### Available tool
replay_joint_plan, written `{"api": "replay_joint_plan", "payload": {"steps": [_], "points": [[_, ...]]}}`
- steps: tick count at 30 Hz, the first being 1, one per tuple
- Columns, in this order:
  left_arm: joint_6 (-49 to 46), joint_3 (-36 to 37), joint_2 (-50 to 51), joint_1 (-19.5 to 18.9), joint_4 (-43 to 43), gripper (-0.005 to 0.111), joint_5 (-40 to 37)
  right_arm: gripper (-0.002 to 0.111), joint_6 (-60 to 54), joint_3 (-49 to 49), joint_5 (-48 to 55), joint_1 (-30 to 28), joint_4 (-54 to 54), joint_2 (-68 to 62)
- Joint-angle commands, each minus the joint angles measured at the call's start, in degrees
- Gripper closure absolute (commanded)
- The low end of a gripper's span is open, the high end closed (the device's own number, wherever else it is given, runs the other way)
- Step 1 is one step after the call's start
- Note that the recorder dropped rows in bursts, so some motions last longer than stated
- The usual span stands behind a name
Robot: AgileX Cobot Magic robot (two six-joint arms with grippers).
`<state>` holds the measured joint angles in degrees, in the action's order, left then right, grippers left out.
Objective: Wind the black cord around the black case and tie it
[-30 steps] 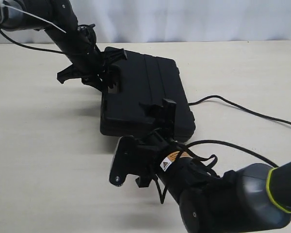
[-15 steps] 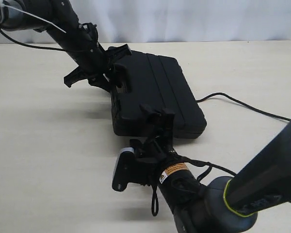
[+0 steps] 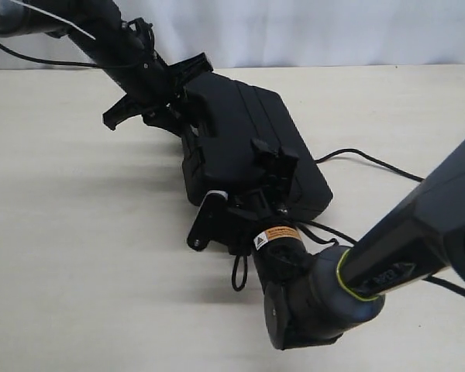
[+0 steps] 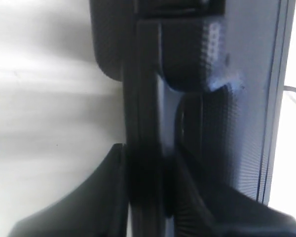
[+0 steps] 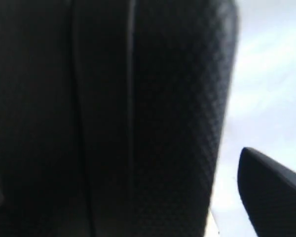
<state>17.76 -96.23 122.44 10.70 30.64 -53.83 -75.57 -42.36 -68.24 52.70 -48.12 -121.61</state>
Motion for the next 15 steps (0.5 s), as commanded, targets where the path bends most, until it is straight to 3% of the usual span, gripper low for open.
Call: {"api": "replay_joint_plan", "payload": {"steps": [1,3,5,9,12,15], "points": [[-0.5,-0.5,-1.6,-0.1,1.4,0.107,0.9,0.025,0.5,-0.3,-1.3,-1.9,0.2,0.2],[-3.3,-0.5,-1.6,-0.1,1.4,0.107,1.3,0.034,0.6,-0.6,-1.1,-1.9,0.3,0.2],[-6.9,-0.5,-1.6,-0.1,1.4,0.107,1.6,0.050,0.6,-1.1,-0.2,-1.9,-0.6,0.2],[-11.2,-0.5,-1.6,-0.1,0.2,0.107,1.7,0.104,1.5,-1.6,2.1,-1.9,-2.2,0.2],[-13.4,-0.5,-1.6,-0.1,-7.3,0.107,3.4,0.104,3.4,-1.6,2.6,-1.9,-2.0,0.2],[-15.3,-0.5,-1.6,0.0,-7.7,0.107,5.5,0.104,3.4,-1.6,2.6,-1.9,-4.1,0.8]]}}
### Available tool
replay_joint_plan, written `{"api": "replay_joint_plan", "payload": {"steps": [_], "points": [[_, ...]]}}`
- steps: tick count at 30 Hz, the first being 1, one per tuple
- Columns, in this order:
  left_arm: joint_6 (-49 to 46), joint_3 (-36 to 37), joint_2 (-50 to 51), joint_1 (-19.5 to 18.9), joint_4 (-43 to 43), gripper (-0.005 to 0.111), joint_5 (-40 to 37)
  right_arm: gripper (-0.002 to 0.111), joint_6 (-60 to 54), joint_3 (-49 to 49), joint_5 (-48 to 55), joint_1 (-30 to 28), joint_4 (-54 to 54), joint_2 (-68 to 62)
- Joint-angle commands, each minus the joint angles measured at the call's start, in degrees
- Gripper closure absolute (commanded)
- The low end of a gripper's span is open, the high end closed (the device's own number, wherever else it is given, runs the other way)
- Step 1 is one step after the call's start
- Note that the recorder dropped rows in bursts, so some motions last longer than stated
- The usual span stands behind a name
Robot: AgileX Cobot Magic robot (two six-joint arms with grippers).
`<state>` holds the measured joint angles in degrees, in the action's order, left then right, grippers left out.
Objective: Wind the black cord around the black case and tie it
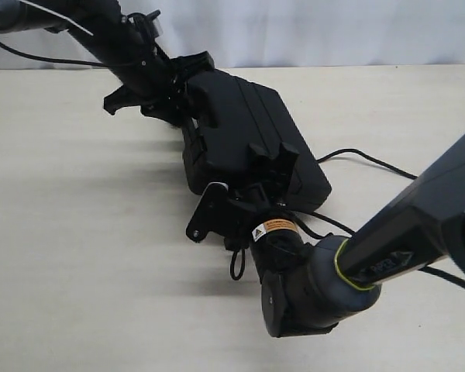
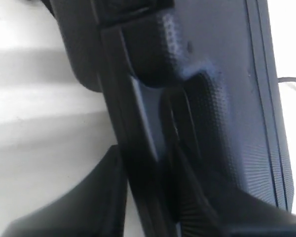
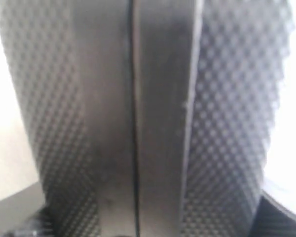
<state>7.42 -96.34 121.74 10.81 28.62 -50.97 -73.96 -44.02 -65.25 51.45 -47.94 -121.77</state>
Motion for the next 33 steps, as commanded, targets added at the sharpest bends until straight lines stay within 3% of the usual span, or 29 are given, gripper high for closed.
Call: {"api": "replay_joint_plan", "payload": {"steps": [1,3,4,5,8,12,16,17,19,22,25,28,29,30,31,33], "points": [[-7.4,-0.4,-0.9,0.1,-5.4,0.106,2.7,0.104,1.8,0.1,-0.2,-0.7,-5.0,1.5],[-18.5,-0.4,-0.9,2.3,-5.6,0.084,3.3,0.104,2.1,0.1,3.6,-0.7,-5.5,3.5],[-20.7,-0.4,-1.1,3.9,-8.1,0.069,4.0,0.104,2.1,0.1,5.7,-0.7,-5.8,4.3],[-21.2,-0.4,-1.7,4.3,-11.1,0.063,5.8,0.104,2.1,0.1,5.8,-0.7,-6.0,4.5],[-21.1,-0.4,-7.4,1.9,-13.6,0.059,10.1,0.104,4.7,0.1,5.8,-0.7,-7.2,4.6],[-20.7,-0.4,-10.1,-2.2,-15.5,0.059,7.3,0.104,10.9,0.1,5.7,-0.7,-7.1,4.6],[-19.0,-0.4,-2.2,-4.1,-16.2,0.059,6.0,0.104,15.3,0.1,9.0,-0.7,-8.6,8.0],[-9.6,-0.4,1.3,-4.1,-12.8,0.059,7.5,0.104,15.3,0.1,9.3,-0.7,-8.6,8.3],[-2.8,-0.4,6.4,-4.1,-11.0,0.060,15.6,0.104,16.8,0.1,9.7,-0.7,-8.2,8.3],[-0.6,-3.2,11.3,-4.1,-9.4,0.060,24.1,0.104,17.9,0.1,10.1,-0.7,-7.5,8.3],[1.8,-14.9,18.8,-4.1,-8.8,0.060,15.3,0.104,17.9,0.1,10.7,-0.7,-6.9,8.3],[1.6,-17.7,22.4,-3.4,-8.6,0.060,13.4,0.104,18.0,0.1,10.8,-0.7,-6.0,8.3],[1.3,-17.7,22.4,-3.4,-8.6,0.069,12.4,0.104,18.4,0.1,10.8,-0.7,-6.0,8.3],[-1.7,-17.8,21.8,-3.5,-8.6,0.093,11.5,0.104,19.6,0.1,11.0,-0.7,-6.0,8.3],[-6.0,-17.8,20.4,-3.5,-8.9,0.107,10.4,0.104,20.9,0.1,11.5,-0.8,-6.7,8.3],[-10.1,-17.6,17.2,-3.4,-16.0,0.107,5.1,0.104,21.4,0.1,11.4,-0.8,-8.1,8.3]]}}
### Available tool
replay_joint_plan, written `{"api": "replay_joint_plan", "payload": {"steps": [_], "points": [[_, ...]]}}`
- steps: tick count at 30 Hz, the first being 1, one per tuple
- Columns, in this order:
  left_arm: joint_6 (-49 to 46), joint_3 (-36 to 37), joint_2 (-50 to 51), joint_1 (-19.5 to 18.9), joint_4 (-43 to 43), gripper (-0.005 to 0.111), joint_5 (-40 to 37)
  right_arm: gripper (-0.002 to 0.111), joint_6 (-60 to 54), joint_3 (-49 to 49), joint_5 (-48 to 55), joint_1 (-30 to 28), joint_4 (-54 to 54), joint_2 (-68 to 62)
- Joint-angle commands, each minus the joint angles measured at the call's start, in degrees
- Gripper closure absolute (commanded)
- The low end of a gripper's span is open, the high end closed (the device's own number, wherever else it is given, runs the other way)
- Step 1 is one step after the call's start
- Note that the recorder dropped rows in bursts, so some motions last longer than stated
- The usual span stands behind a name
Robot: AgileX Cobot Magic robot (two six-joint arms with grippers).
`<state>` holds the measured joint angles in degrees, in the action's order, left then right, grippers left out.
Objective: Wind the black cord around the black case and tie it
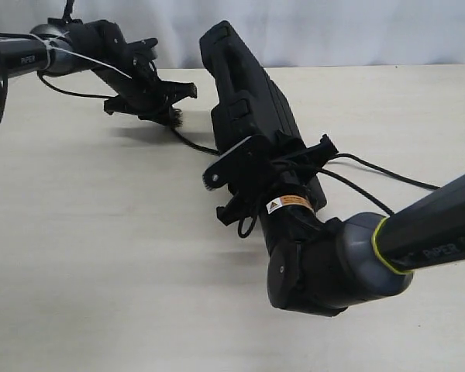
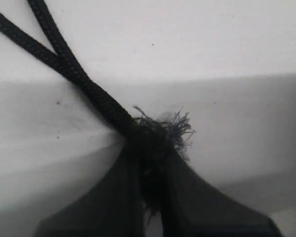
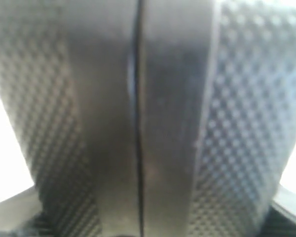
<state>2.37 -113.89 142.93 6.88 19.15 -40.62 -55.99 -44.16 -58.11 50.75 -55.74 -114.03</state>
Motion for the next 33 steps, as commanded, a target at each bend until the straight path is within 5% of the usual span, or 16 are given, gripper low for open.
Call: {"api": "replay_joint_plan", "payload": {"steps": [1,3,7,10,14,18,21,26,33], "points": [[-11.4,1.8,-5.9,0.9,-8.1,0.107,-8.9,0.104,3.4,0.2,4.3,-0.1,-1.1,0.5],[-17.9,13.5,-13.2,1.1,-7.8,0.107,-0.4,0.104,4.1,0.2,3.7,-0.6,-4.9,0.5],[-45.3,46.2,-34.5,1.1,-1.9,0.107,26.8,0.104,4.4,0.4,4.0,-0.9,-5.4,0.6],[-47.6,60.3,-44.6,1.1,-1.9,0.107,39.3,0.104,7.6,0.4,4.7,-2.2,-4.1,0.9],[-37.6,61.3,-41.1,1.1,2.3,0.106,35.9,0.104,7.4,0.4,7.8,-2.2,-2.7,0.9],[-21.7,61.1,-36.0,1.1,3.1,0.061,32.6,0.104,7.3,0.4,9.4,-2.2,-2.3,0.9],[-18.6,54.4,-36.0,0.4,2.9,0.047,19.8,0.104,7.1,0.4,10.1,-2.2,-1.8,0.9],[11.1,47.5,-33.6,-11.3,-5.3,0.047,12.2,0.104,6.8,0.4,11.3,-2.2,-1.6,0.9],[11.4,47.4,-24.5,-8.6,1.3,0.047,27.9,0.104,7.5,0.4,13.4,-2.2,3.2,0.9]]}}
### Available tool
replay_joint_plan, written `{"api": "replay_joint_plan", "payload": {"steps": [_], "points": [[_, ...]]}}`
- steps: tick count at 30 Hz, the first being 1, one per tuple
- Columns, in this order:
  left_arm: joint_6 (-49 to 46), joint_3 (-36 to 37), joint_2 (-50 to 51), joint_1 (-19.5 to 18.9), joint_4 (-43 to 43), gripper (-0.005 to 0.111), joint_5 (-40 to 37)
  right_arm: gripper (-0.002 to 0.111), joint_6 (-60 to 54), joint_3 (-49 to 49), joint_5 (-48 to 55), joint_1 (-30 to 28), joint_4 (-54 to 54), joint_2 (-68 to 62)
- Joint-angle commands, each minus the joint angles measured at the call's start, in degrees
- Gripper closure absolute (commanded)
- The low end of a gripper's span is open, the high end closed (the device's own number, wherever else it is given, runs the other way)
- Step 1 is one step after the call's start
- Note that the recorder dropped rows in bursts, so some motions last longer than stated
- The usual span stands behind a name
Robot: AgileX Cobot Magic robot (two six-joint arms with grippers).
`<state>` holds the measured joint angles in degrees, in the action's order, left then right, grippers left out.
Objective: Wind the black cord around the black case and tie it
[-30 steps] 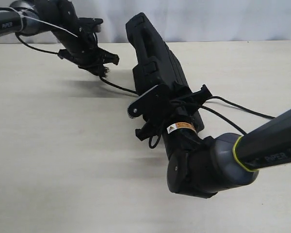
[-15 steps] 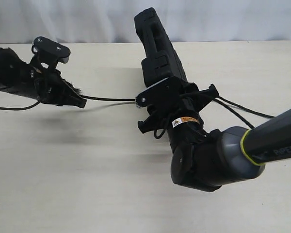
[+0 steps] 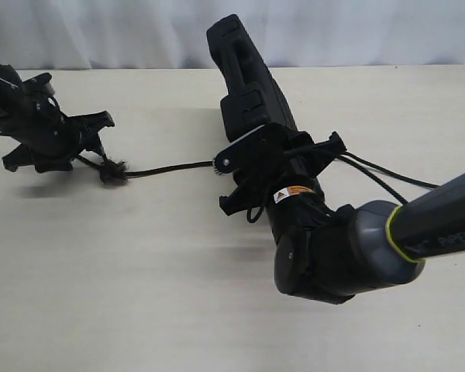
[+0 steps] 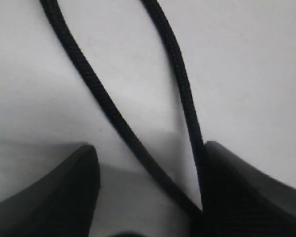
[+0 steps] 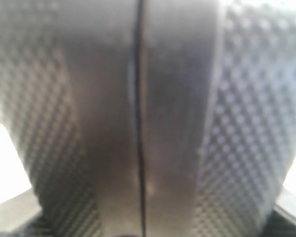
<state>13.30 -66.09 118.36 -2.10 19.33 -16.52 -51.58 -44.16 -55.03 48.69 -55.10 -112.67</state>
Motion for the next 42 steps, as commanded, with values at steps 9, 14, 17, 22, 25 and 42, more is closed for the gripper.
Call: {"api": "replay_joint_plan", "payload": {"steps": [9,14,17,22,25,42], "points": [[-9.9,-1.0,4.1,2.4,0.8,0.107,3.7,0.104,4.5,0.4,10.4,-0.2,3.5,-0.5],[-42.1,-1.0,-5.0,2.4,0.8,0.107,-0.6,0.104,6.8,0.4,10.4,-0.2,3.3,-0.5],[-52.1,-1.0,-6.3,2.5,0.9,0.107,-5.8,0.104,7.5,0.4,10.4,-0.2,3.3,-0.5],[-52.2,-1.0,-6.2,2.8,1.3,0.105,-7.6,0.104,7.5,0.4,10.4,-0.2,3.5,-0.5],[-46.6,-1.0,-6.2,2.8,1.3,0.069,-3.9,0.104,7.5,0.4,10.3,-0.2,4.8,-0.5],[-29.9,-14.0,10.2,4.1,-2.8,0.107,-10.8,0.104,7.5,0.4,11.4,-0.2,5.0,-0.5]]}}
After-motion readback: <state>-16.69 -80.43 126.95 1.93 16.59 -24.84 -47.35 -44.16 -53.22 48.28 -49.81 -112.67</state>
